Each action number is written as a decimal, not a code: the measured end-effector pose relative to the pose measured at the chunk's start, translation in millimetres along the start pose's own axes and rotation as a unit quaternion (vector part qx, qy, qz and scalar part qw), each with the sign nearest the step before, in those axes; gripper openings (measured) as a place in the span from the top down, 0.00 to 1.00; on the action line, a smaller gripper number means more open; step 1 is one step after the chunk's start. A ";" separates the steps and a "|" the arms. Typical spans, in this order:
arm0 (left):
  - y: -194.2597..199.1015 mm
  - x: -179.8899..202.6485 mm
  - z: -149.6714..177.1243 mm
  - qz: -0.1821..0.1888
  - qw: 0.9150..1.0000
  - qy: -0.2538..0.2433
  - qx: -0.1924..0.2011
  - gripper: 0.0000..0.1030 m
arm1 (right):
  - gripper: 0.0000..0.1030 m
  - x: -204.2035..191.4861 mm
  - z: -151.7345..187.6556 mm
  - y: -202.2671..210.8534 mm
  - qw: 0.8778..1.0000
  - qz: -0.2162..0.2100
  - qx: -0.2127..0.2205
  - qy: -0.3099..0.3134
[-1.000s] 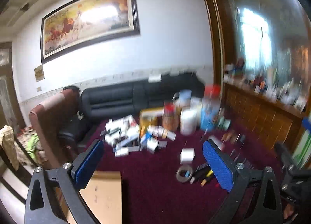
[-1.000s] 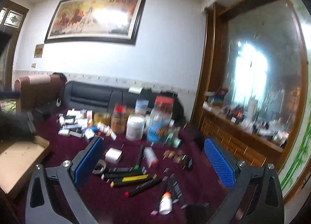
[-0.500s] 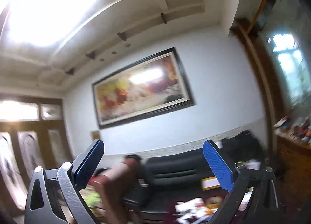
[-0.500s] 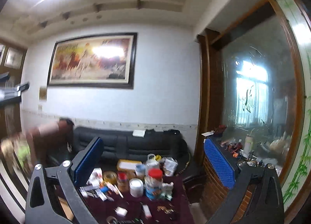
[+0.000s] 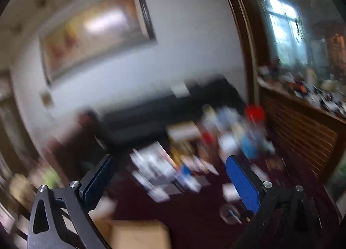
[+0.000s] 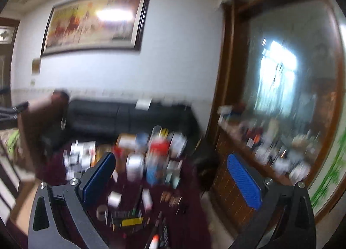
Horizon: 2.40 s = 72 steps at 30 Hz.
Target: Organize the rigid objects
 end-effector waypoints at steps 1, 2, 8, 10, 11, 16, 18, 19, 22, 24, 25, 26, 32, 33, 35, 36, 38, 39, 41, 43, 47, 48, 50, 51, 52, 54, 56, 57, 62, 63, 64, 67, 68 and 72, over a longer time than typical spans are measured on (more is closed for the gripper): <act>-21.2 20.3 20.1 0.014 1.000 -0.001 -0.022 0.01 | 0.00 -0.8 25.5 -18.5 1.000 -0.017 -0.022 -0.011; -49.9 39.4 49.4 0.037 0.998 -0.005 -0.052 0.01 | 0.00 -0.3 48.7 -39.7 0.998 -0.037 -0.045 -0.027; -153.5 126.3 166.4 0.105 0.972 -0.057 -0.205 0.27 | 0.00 -1.7 170.6 -138.1 0.970 -0.113 -0.169 -0.137; -160.5 139.9 168.6 0.108 0.970 -0.075 -0.202 0.27 | 0.00 -6.4 175.9 -147.8 0.967 -0.119 -0.180 -0.138; -162.0 141.6 164.0 0.109 0.972 -0.081 -0.193 0.27 | 0.00 -7.6 178.3 -151.6 0.967 -0.119 -0.180 -0.134; -159.0 133.5 142.9 0.141 0.969 -0.086 -0.186 0.27 | 0.00 -15.1 183.2 -168.5 0.966 -0.134 -0.186 -0.120; -163.2 138.4 142.5 0.151 0.966 -0.100 -0.182 0.27 | 0.00 -16.3 182.4 -174.6 0.965 -0.138 -0.190 -0.118; -165.4 142.8 143.0 0.154 0.965 -0.109 -0.182 0.27 | 0.00 -17.9 183.3 -177.0 0.964 -0.140 -0.191 -0.117; -174.6 155.3 149.4 0.169 0.957 -0.129 -0.195 0.27 | 0.00 -21.6 182.9 -184.3 0.963 -0.148 -0.194 -0.116; -179.7 161.0 153.4 0.183 0.953 -0.136 -0.198 0.30 | 0.00 -22.8 181.8 -185.1 0.963 -0.151 -0.193 -0.114; -180.7 160.0 152.7 0.189 0.953 -0.132 -0.196 0.34 | 0.00 -23.1 181.0 -184.9 0.963 -0.152 -0.191 -0.114; -183.3 160.2 152.1 0.201 0.950 -0.126 -0.202 0.43 | 0.00 -22.9 180.2 -184.4 0.963 -0.152 -0.191 -0.114; -189.6 168.9 159.8 0.231 0.935 -0.135 -0.232 0.69 | 0.00 -21.9 179.5 -185.3 0.964 -0.151 -0.190 -0.112; -187.6 171.2 159.8 0.230 0.936 -0.142 -0.226 0.71 | 0.00 -22.6 179.5 -185.7 0.964 -0.149 -0.192 -0.111; -185.6 174.3 159.5 0.233 0.934 -0.145 -0.227 0.78 | 0.00 -23.3 180.1 -186.7 0.963 -0.148 -0.196 -0.111; -186.4 174.3 158.8 0.235 0.934 -0.137 -0.231 0.80 | 0.00 -24.3 180.1 -187.1 0.963 -0.147 -0.197 -0.109; -188.0 172.2 158.6 0.234 0.934 -0.124 -0.238 0.84 | 0.00 -25.7 180.5 -188.3 0.963 -0.147 -0.199 -0.107; -188.8 170.9 158.3 0.231 0.935 -0.118 -0.242 0.86 | 0.00 -26.3 180.4 -189.1 0.963 -0.149 -0.200 -0.106; -189.1 167.7 157.9 0.230 0.934 -0.101 -0.253 0.91 | 0.00 -26.9 179.6 -190.5 0.962 -0.148 -0.203 -0.106; -188.1 164.9 157.3 0.229 0.934 -0.089 -0.259 0.92 | 0.00 -23.8 178.9 -192.1 0.960 -0.151 -0.205 -0.113; -169.2 148.7 147.4 0.219 0.941 -0.067 -0.248 0.93 | 0.00 0.3 177.8 -194.4 0.957 -0.142 -0.206 -0.145; -160.7 143.2 142.8 0.219 0.944 -0.061 -0.240 0.93 | 0.00 7.5 177.4 -194.3 0.956 -0.139 -0.206 -0.153; -144.0 133.2 135.6 0.217 0.949 -0.054 -0.223 0.92 | 0.00 24.5 178.8 -196.1 0.953 -0.130 -0.213 -0.171; -133.5 127.7 131.9 0.218 0.951 -0.050 -0.214 0.92 | 0.00 34.1 182.3 -198.8 0.950 -0.123 -0.222 -0.180; -125.2 123.0 129.5 0.222 0.952 -0.046 -0.207 0.92 | 0.00 39.4 185.2 -200.7 0.948 -0.120 -0.229 -0.185; -104.6 115.1 125.5 0.224 0.955 -0.042 -0.191 0.92 | 0.09 45.9 194.1 -205.1 0.942 -0.118 -0.250 -0.192; -89.3 108.7 123.5 0.230 0.955 -0.034 -0.183 0.92 | 0.22 42.8 204.0 -208.1 0.933 -0.128 -0.275 -0.194; -81.8 105.2 123.4 0.234 0.955 -0.028 -0.181 0.92 | 0.31 40.4 209.6 -209.4 0.928 -0.137 -0.287 -0.197; -53.7 90.3 127.7 0.216 0.964 -0.022 -0.154 0.92 | 0.54 22.1 226.0 -218.1 0.912 -0.165 -0.316 -0.202; -48.7 90.3 129.0 0.212 0.965 -0.022 -0.151 0.92 | 0.54 19.1 225.2 -219.0 0.912 -0.169 -0.314 -0.204; -43.9 88.9 130.4 0.209 0.966 -0.022 -0.148 0.92 | 0.54 13.2 222.8 -222.0 0.910 -0.178 -0.311 -0.209; -33.2 82.8 135.5 0.200 0.969 -0.023 -0.142 0.92 | 0.54 -5.3 219.8 -233.5 0.901 -0.200 -0.317 -0.219; -30.5 80.7 137.2 0.198 0.970 -0.022 -0.140 0.92 | 0.55 -10.0 220.2 -239.0 0.900 -0.192 -0.325 -0.217; -23.3 69.6 144.3 0.189 0.972 -0.013 -0.139 0.92 | 0.77 -17.1 237.4 -265.3 0.897 -0.094 -0.377 -0.210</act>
Point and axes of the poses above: each gripper's, at about its wrist camera, not at the fingertips, and y roughly against the way its jaws point, x to its right, z to its underside, the point moved 3 cm from there along -y, roughly the way its jaws point, and after that the axes turned 9 degrees about -z, right-handed, at the moved point
